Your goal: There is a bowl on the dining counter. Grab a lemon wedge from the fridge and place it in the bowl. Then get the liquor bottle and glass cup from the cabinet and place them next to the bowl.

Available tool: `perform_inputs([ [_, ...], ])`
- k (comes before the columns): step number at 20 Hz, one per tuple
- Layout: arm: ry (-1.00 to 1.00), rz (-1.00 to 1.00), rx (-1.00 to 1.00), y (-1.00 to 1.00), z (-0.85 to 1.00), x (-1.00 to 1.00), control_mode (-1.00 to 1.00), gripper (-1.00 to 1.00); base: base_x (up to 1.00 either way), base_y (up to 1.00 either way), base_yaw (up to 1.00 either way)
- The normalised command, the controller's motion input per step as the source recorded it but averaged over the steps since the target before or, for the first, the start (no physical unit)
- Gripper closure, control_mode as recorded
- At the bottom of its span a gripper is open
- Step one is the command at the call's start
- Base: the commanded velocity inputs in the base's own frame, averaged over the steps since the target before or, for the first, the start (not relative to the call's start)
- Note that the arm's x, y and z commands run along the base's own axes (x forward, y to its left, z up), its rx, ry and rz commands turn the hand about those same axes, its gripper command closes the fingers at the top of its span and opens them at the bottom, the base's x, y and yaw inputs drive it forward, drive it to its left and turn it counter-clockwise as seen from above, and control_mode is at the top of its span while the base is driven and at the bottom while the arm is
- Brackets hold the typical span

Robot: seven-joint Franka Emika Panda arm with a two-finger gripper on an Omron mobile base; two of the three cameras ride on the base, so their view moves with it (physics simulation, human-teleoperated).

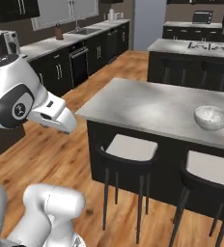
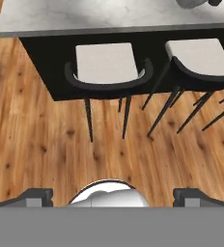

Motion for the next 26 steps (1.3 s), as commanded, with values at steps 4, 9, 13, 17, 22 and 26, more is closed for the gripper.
perform_inputs([
  [4,0.0,0.0,0.0,0.0,0.0,0.0,1.0,-1.0,0.68,1.0,-0.06],
  [9,0.0,0.0,0.0,0.0,0.0,0.0,1.0,-1.0,0.73,1.0,-0.06],
  [13,0.0,0.0,0.0,0.0,0.0,0.0,1.0,-1.0,0.88,1.0,-0.09],
  [17,0.0,0.0,0.0,0.0,0.0,0.0,1.0,-1.0,0.94,1.0,-0.1],
  [22,0.0,0.0,0.0,0.0,0.0,0.0,1.0,-1.0,0.99,0.98,-0.14],
  [26,0.0,0.0,0.0,0.0,0.0,0.0,1.0,-1.0,1.0,0.8,-0.16],
])
